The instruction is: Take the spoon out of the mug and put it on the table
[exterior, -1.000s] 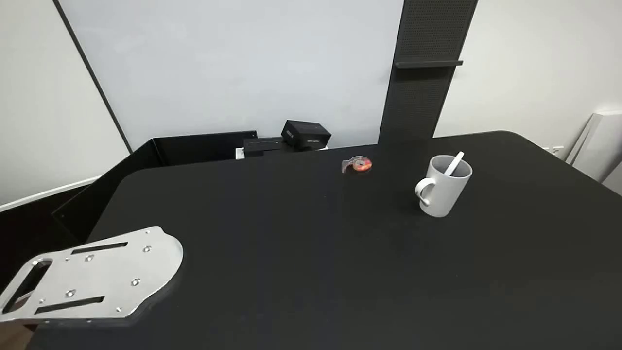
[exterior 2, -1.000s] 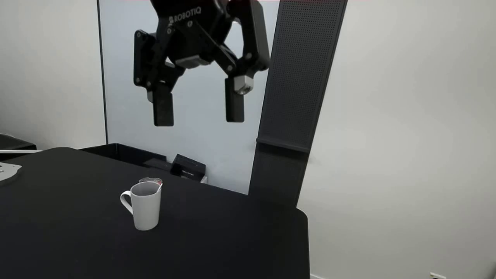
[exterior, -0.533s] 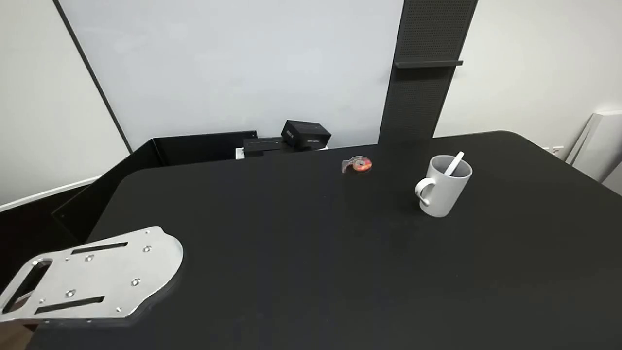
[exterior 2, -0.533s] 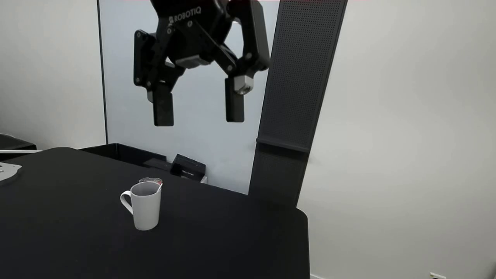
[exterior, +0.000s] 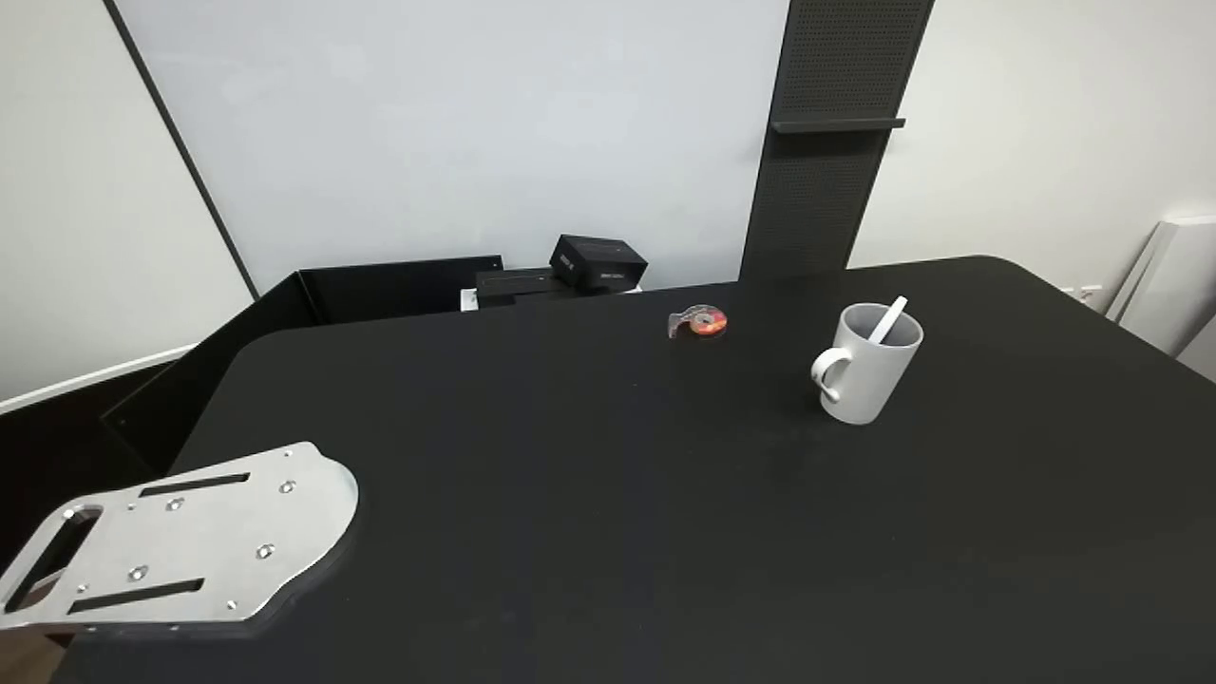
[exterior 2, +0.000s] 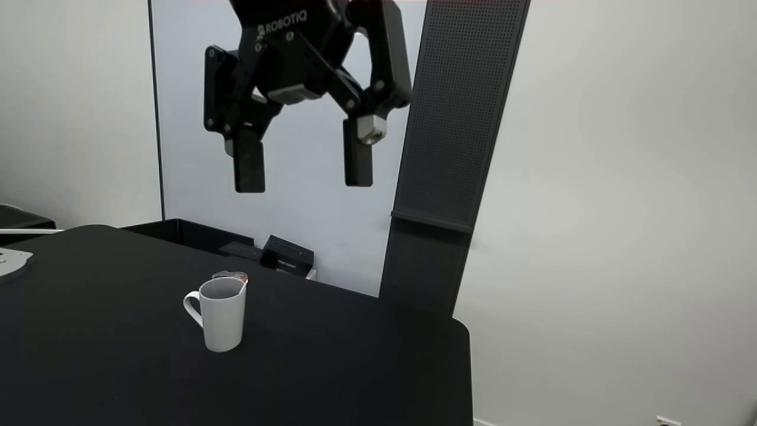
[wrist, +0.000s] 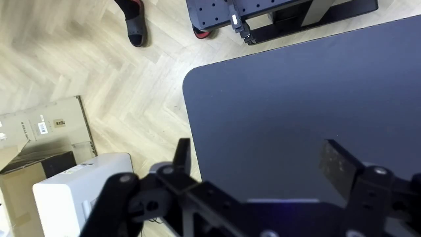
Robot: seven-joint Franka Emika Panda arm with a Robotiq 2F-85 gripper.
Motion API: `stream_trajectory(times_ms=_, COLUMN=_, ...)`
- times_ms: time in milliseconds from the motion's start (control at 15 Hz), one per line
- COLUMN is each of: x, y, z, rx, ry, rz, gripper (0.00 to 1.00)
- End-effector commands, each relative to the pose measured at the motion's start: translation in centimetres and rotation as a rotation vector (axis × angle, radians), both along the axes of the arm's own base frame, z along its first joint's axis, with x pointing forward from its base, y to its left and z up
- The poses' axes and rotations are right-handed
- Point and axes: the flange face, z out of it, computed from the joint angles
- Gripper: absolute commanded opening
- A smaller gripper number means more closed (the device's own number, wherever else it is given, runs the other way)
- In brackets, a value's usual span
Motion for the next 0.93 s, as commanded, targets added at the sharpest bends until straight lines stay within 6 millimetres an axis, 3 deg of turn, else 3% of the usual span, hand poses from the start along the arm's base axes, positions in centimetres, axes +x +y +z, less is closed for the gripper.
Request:
stream_trajectory(times_ms=0, x=0.0, y=0.0, z=0.0, rx=0.000, ry=0.001, rz=0.000, gripper=1.00)
stream_trajectory(times_ms=400, x=3.2, y=0.6, z=-1.1, rx=0.010, ry=-0.037, rz=0.073, gripper=1.00)
stream_trajectory(times_ms=867, x=9.2, y=1.4, z=-5.9, rx=0.055, ry=-0.076, rz=0.171, gripper=1.00)
